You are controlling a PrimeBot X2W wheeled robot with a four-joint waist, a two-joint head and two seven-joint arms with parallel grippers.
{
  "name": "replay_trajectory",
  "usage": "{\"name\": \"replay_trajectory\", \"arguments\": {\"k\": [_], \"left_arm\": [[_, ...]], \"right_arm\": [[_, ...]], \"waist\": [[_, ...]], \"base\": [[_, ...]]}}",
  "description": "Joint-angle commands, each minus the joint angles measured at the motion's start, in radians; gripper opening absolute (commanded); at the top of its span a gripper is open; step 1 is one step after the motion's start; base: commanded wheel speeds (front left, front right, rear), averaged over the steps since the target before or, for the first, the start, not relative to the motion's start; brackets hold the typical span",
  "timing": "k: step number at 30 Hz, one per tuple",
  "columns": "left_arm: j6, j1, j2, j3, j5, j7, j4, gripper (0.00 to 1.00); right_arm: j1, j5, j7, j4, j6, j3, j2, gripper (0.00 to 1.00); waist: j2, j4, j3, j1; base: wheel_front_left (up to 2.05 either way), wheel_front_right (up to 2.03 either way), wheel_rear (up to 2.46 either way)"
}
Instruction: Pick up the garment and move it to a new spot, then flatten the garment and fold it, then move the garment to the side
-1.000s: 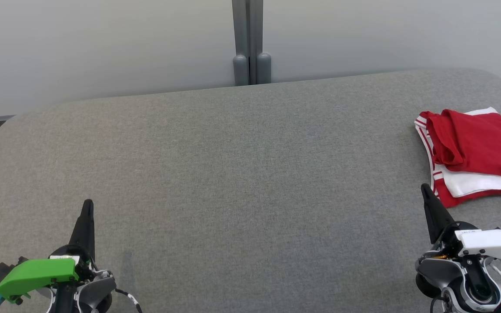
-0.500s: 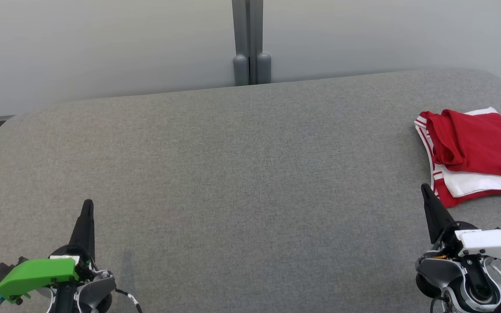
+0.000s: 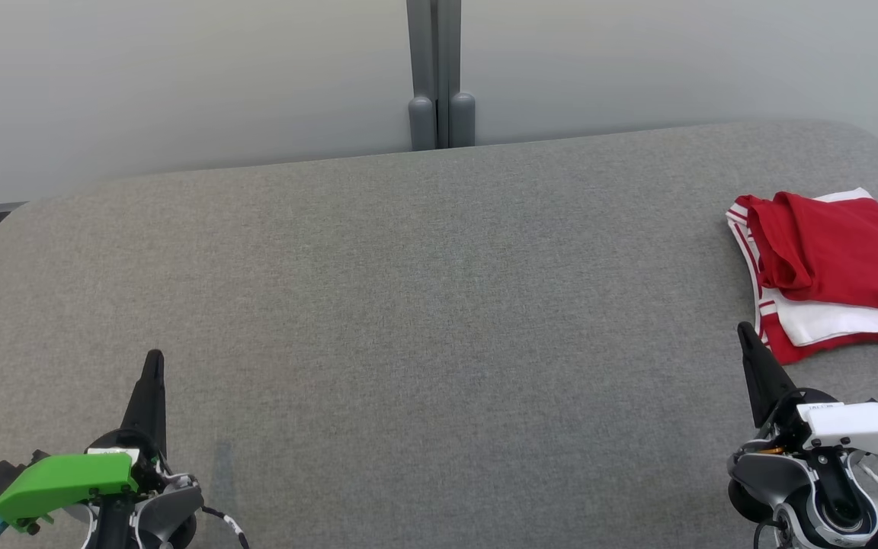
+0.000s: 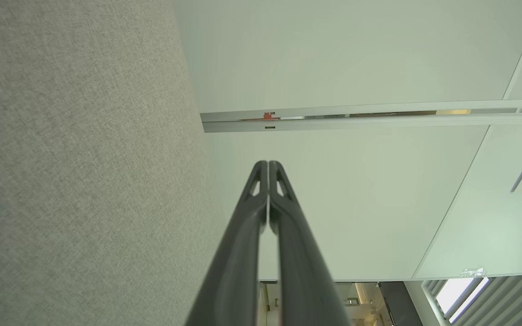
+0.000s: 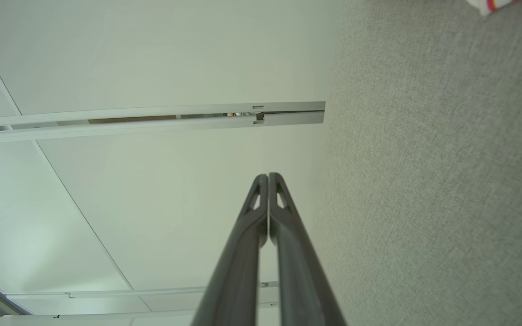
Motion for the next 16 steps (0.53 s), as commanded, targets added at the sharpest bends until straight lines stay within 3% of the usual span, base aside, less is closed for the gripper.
{"name": "replay_trajectory", "arguments": {"k": [1, 16], "left_arm": [[-0.006, -0.011, 0.005, 0.002, -0.004, 0.003, 0.000, 0.00], [-0.006, -0.011, 0.005, 0.002, -0.004, 0.003, 0.000, 0.00]], "right_arm": [[-0.007, -0.006, 0.004, -0.003, 0.000, -0.002, -0.001, 0.00], [-0.007, -0.006, 0.006, -0.003, 0.000, -0.004, 0.000, 0.00]], "waist": [[0.0000, 0.000, 0.000, 0.0000], [0.0000, 0.000, 0.000, 0.0000]], "base": [[0.00, 0.00, 0.00], [0.00, 0.00, 0.00]]}}
